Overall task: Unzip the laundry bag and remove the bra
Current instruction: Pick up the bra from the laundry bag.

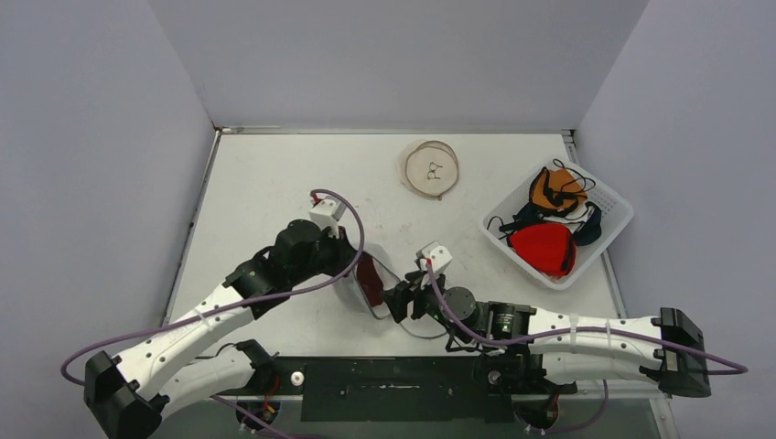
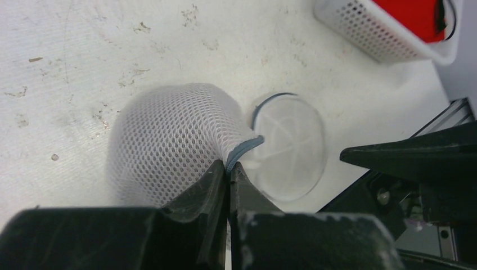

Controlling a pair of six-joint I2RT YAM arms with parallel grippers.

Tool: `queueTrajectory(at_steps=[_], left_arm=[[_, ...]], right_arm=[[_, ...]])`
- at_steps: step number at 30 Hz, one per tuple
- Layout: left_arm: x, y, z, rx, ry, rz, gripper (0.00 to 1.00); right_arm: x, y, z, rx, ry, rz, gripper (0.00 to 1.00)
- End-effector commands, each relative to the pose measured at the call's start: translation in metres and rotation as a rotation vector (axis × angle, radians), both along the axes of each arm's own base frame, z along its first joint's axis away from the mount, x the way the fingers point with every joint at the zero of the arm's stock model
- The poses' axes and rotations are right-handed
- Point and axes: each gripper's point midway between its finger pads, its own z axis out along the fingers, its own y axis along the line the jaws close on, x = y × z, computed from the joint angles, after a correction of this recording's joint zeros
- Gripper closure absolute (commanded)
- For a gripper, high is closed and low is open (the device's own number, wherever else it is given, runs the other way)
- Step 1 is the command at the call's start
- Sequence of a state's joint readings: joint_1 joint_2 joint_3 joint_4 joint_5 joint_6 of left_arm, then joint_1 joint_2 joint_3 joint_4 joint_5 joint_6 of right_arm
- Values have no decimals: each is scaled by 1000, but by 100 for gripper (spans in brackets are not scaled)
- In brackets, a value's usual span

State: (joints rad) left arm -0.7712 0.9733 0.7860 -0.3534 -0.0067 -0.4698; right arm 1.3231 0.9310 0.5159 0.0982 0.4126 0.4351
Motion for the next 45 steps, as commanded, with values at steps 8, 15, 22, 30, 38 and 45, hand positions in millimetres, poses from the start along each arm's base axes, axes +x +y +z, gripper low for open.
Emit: queueTrajectory(at_steps=[8,15,22,30,38,45], left_arm=[[2,15,-25,-219,14,271,100],[-5,50,-44,-195,-7,386,100],[-8,70,-58,-155,-4,460,100],[-17,90,-85,-149,39,546,100],[-18,96,-108,-159,53,591,100],[-14,71,-94,-267,-13,469,100]], right_arm=[[17,55,22,96,51,-57,45],[19,74,-9,134,142,-40,50],[27,102,-35,55,139,18,47],[39,63,-95,-106,190,-71,48],[27,25,-124,-206,172,-96,46],[20,24,-86,-118,111,-86,31]])
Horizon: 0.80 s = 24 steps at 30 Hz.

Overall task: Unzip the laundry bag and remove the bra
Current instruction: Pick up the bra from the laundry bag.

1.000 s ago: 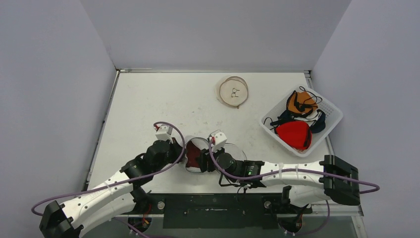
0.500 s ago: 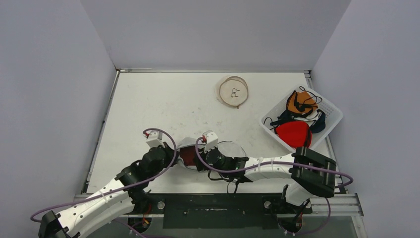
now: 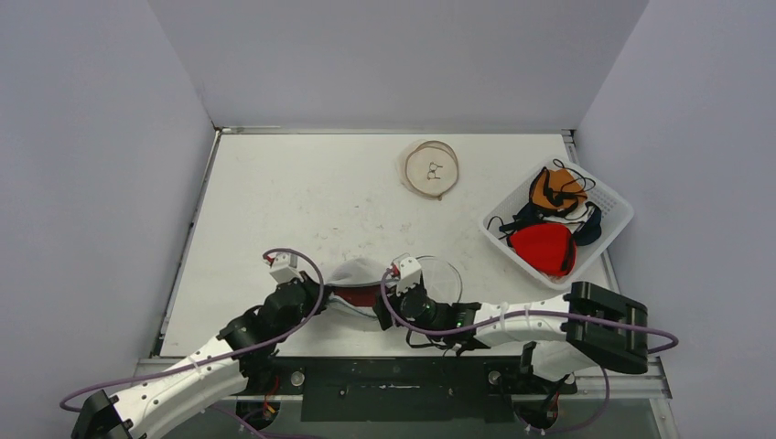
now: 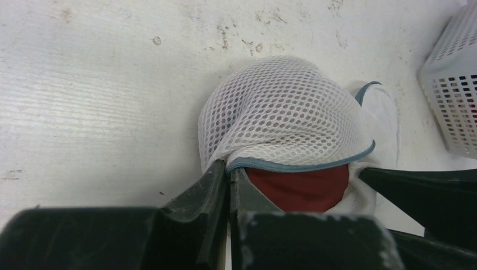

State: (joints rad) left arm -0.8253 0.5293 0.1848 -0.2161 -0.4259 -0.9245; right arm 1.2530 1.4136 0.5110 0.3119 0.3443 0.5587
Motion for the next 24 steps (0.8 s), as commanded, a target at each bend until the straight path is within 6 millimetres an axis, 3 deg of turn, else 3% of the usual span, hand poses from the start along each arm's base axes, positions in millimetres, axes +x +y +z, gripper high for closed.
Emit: queueTrajectory(at_steps=[1,5,8,12,16,24], left_arm=[[9,-19,28,-87,-121,-62,100],[11,-29,48,-135,-201,-113,100],[10,-35,54,-143,-233,-153,100],[7,-40,54,-157,-247,-187,100],[6,-38,50,-145,-231,-181,100],[4,-29,32,-118,-185,-148,100]], right_arm=[[3,-2,43,73,-95,-31,29],[1,13,86,161,-151,2,31],[2,27,94,147,-162,23,39],[1,43,83,85,-168,75,48],[-15,57,69,14,-177,166,51],[-26,54,21,-129,-159,220,51]])
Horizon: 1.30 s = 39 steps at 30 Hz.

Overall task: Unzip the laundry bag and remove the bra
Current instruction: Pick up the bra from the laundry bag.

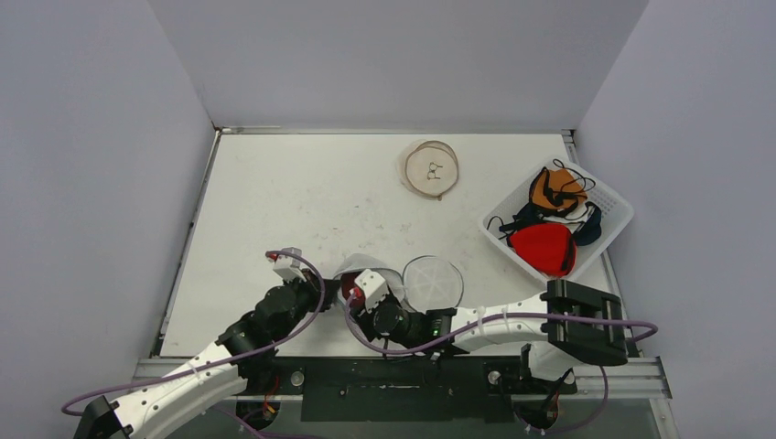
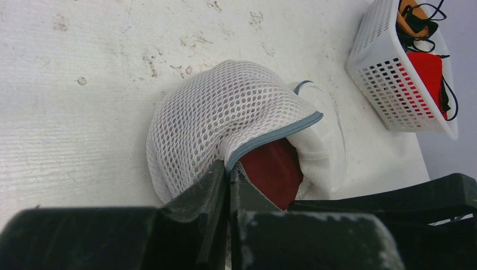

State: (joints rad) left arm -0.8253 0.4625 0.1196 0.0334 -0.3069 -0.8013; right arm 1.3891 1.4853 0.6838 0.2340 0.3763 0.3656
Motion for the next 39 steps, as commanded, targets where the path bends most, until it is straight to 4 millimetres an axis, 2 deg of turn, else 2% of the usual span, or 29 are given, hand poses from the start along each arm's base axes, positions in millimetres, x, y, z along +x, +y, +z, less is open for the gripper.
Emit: queueTrajectory(at_steps=[1,4,8,11,17,20,29,33,39], left_arm=[[1,2,-3,-1,0,12,100],[0,2,-9,8,12,13,100],[-1,6,-15,28,17,21,100],[-2,8,-21,43,20,19,100],[-3,7,-20,37,-2,5,100],[-2,7,-20,37,-6,7,100],[-5,5,-20,34,-7,-7,100],[-5,6,-20,34,-9,-9,100],[-5,5,-18,33,-11,-12,100]], right_arm=[[2,5,-12,-46,-17,14,51],[2,4,-26,-85,-15,18,50],[3,4,-28,-93,-20,15,48],[4,3,-12,-46,-36,7,45],[5,3,42,108,-58,7,39],[10,9,51,125,-43,12,39],[20,26,32,146,62,36,44],[27,30,32,216,108,24,46],[23,48,39,268,137,83,46]])
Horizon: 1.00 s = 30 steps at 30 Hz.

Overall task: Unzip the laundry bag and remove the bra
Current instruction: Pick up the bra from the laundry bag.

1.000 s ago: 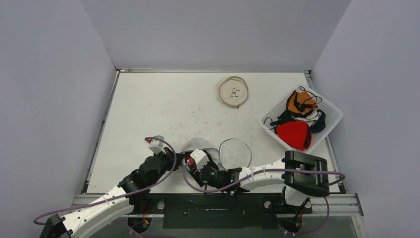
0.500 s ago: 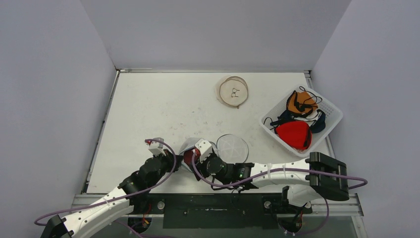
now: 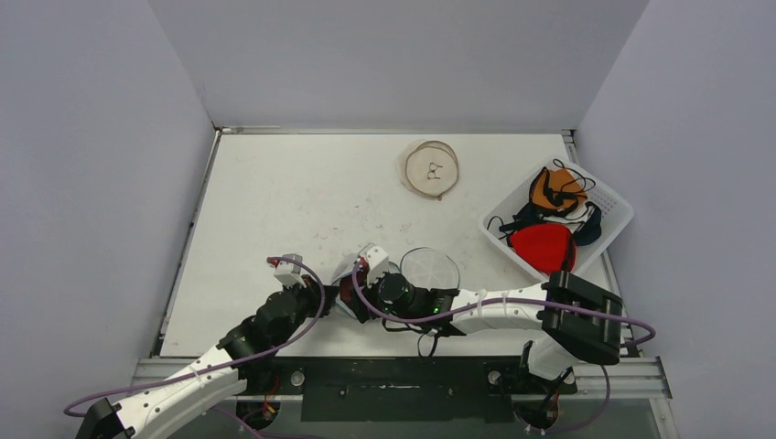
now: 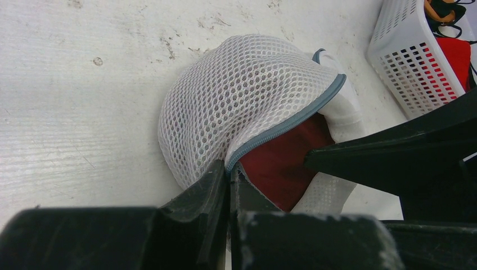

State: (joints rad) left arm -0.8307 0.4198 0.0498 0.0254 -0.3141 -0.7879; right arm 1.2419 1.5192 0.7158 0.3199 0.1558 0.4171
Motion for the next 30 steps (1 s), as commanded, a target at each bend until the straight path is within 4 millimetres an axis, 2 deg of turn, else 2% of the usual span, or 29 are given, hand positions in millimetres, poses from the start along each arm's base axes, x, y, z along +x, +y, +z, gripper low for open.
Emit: queueTrajectory(at_steps=[1,7,10,13,16,17,20,23,26,30], left_arm=[[1,-2,8,-6,-27,-10,100],[0,-2,10,-8,-29,-10,100],[0,-2,10,-10,-29,-10,100],[0,-2,9,-8,-25,-10,100],[0,-3,13,-20,-22,-12,100],[-2,-1,10,-9,1,-10,93],[-6,-3,19,-31,29,-14,62],[-12,-5,27,-68,55,-24,45],[-18,-6,31,-101,87,-35,39],[-25,-6,24,-110,143,-37,42]], right_arm=[[-5,31,27,131,17,68,46],[-11,33,11,99,54,93,49],[-15,34,10,117,71,108,54],[-21,37,13,135,80,140,66],[-23,40,11,129,84,157,86],[-22,40,9,125,86,153,93],[-18,39,2,106,82,130,95],[-12,35,-5,81,67,95,95],[-8,32,-9,59,45,61,95],[-5,30,-12,54,32,33,95]])
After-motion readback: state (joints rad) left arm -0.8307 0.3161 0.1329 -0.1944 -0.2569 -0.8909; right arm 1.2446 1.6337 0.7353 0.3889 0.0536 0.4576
